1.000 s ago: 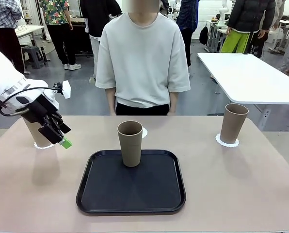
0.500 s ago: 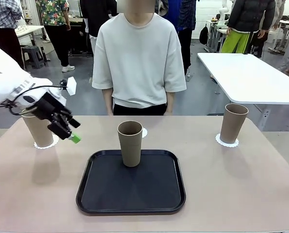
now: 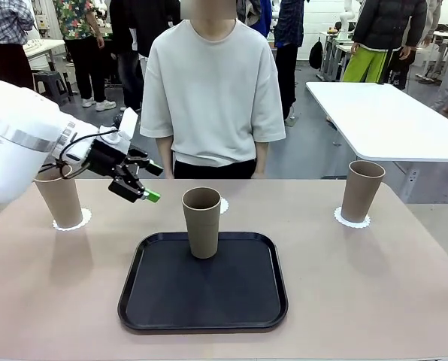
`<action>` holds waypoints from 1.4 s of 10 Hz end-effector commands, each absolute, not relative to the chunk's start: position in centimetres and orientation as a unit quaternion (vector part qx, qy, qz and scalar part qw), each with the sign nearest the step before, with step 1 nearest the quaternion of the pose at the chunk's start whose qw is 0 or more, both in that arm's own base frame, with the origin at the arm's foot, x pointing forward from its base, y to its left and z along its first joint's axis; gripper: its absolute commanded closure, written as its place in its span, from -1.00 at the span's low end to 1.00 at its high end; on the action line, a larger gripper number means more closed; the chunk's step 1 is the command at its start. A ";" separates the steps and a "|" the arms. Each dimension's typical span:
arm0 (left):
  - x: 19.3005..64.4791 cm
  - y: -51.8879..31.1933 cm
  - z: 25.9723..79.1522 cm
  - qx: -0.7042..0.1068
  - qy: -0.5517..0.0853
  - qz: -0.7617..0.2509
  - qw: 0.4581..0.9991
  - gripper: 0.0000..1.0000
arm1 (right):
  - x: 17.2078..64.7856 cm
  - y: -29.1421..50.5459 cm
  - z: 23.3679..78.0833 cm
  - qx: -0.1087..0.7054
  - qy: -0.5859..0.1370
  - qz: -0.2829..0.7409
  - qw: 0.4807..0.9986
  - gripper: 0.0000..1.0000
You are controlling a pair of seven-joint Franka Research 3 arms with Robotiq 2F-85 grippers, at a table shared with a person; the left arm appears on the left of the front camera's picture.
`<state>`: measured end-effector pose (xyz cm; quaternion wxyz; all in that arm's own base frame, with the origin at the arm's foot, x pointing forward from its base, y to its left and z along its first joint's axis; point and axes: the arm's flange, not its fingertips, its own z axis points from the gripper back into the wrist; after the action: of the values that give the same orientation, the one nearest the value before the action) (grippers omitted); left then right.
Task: Place coasters on the table and set cups on them.
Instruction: Take one Reusable plastic cup from the Flat Tray and place it on a coaster set by the human.
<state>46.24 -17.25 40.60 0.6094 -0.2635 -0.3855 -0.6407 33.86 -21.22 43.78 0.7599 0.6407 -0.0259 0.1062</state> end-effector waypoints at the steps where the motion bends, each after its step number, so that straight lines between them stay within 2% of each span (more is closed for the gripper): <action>1: 46.9 -16.8 38.4 -0.332 -0.373 -0.629 0.596 -1.00 | 33.7 -21.2 43.9 0.643 -0.025 0.107 0.758 -1.00; 5: 45.6 -15.8 38.5 -0.353 -0.345 -0.615 0.615 -1.00 | 33.7 -21.2 43.9 0.643 -0.025 0.107 0.758 -1.00; 13: 45.9 -15.8 37.9 -0.354 -0.354 -0.609 0.615 -1.00 | 33.7 -21.2 43.9 0.643 -0.025 0.107 0.758 -1.00; 14: 45.6 -16.2 36.5 -0.355 -0.368 -0.611 0.605 -1.00 | 33.7 -21.2 43.9 0.643 -0.025 0.107 0.758 -1.00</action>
<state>45.88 -15.90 37.60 0.6134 -0.3554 -0.3552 -0.6093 33.86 -21.21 43.78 0.7599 0.6408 -0.0259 0.1062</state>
